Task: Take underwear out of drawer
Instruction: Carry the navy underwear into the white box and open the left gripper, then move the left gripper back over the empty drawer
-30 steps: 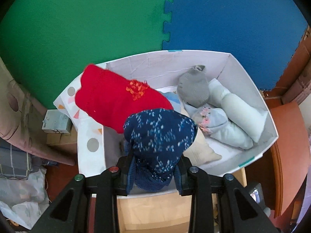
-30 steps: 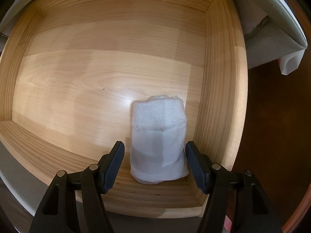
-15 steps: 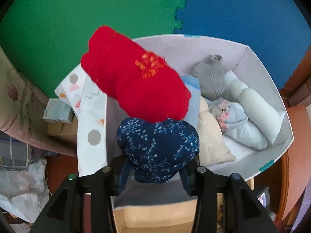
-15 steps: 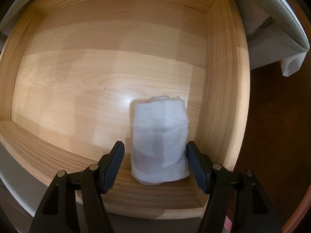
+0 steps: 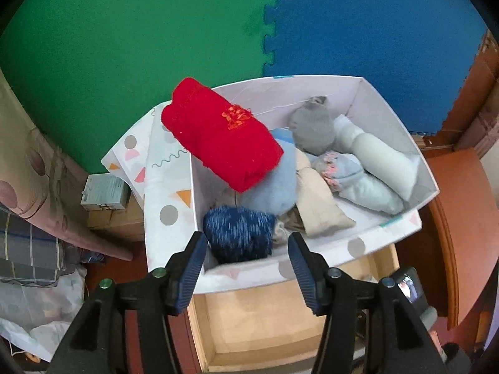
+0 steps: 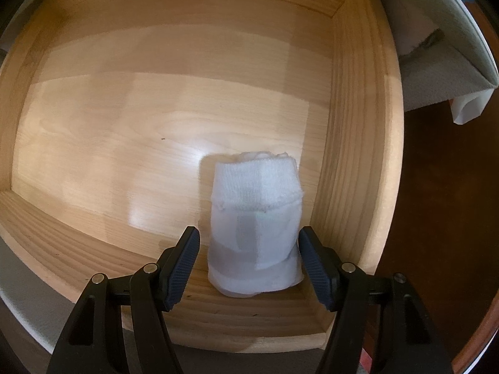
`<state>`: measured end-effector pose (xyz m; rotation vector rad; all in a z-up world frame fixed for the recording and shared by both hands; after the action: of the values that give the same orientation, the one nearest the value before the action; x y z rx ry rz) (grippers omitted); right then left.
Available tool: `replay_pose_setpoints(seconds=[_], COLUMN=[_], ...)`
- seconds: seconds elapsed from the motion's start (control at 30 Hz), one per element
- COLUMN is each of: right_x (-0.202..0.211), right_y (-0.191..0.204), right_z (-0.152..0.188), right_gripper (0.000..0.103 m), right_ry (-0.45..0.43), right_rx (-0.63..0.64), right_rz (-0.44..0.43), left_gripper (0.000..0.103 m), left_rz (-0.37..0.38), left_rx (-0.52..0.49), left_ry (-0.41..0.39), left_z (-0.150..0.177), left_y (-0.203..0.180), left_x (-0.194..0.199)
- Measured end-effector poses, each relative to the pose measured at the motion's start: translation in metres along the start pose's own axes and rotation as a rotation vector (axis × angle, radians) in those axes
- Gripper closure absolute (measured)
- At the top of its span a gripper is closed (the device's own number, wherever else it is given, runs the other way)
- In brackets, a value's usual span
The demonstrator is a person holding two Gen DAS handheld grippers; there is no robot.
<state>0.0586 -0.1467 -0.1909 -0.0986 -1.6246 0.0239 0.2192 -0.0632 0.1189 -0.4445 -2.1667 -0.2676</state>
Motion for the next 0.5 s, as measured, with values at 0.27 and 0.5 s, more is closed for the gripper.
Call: replay_pose_setpoints(seconds=[0.27,0.5], right_x=[-0.004,-0.005], right_y=[0.010,0.010], right_z=[-0.005,-0.004], right_gripper=[0.041,0.049], right_ry=[0.026,0.029], right_rx=[0.030,0.041], right_rz=[0.040,0.046], left_gripper=[0.047,0.047], left_rz=[0.004,-0.076], left_rx=[-0.022,-0.033], left_ry=[-0.016,-0.047], left_z=[0.034,0.089], left_y=[-0.005,0.001], left_x=[0.028,0.032])
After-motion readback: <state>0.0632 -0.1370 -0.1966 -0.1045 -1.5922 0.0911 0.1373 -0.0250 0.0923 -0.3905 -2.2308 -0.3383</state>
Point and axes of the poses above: each gripper's, at about its wrist camera, not at the fingertips, and x roughly against the way its jaws point, y to its left, z to its underside, the point moved 4 cm from there along -x, roughly the way its jaws point, and after that the axes turned 9 degrees about -y, right-handed, at the moved point
